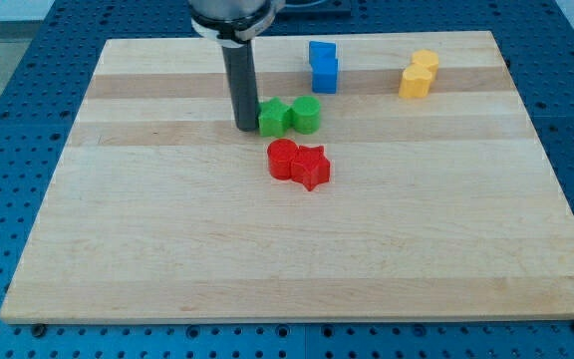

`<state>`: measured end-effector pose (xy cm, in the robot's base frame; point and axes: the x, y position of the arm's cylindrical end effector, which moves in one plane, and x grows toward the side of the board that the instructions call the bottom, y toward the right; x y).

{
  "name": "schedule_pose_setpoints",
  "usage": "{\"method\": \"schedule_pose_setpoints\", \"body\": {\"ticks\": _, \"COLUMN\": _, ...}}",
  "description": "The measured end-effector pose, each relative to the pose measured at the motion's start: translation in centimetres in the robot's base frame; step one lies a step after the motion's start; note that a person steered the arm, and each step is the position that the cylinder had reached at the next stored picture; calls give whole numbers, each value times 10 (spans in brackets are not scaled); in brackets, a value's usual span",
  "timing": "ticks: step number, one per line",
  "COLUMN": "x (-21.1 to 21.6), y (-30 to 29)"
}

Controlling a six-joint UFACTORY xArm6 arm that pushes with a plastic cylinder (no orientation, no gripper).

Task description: Push the green star towards right

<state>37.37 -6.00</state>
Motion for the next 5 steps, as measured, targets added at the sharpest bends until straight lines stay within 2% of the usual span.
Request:
{"method": "schedule_pose_setpoints", "body": {"ticks": 3, "x": -4, "y": 48}}
{"method": "schedule_pose_setpoints", "body": {"ticks": 5, "x": -23, "y": 75}}
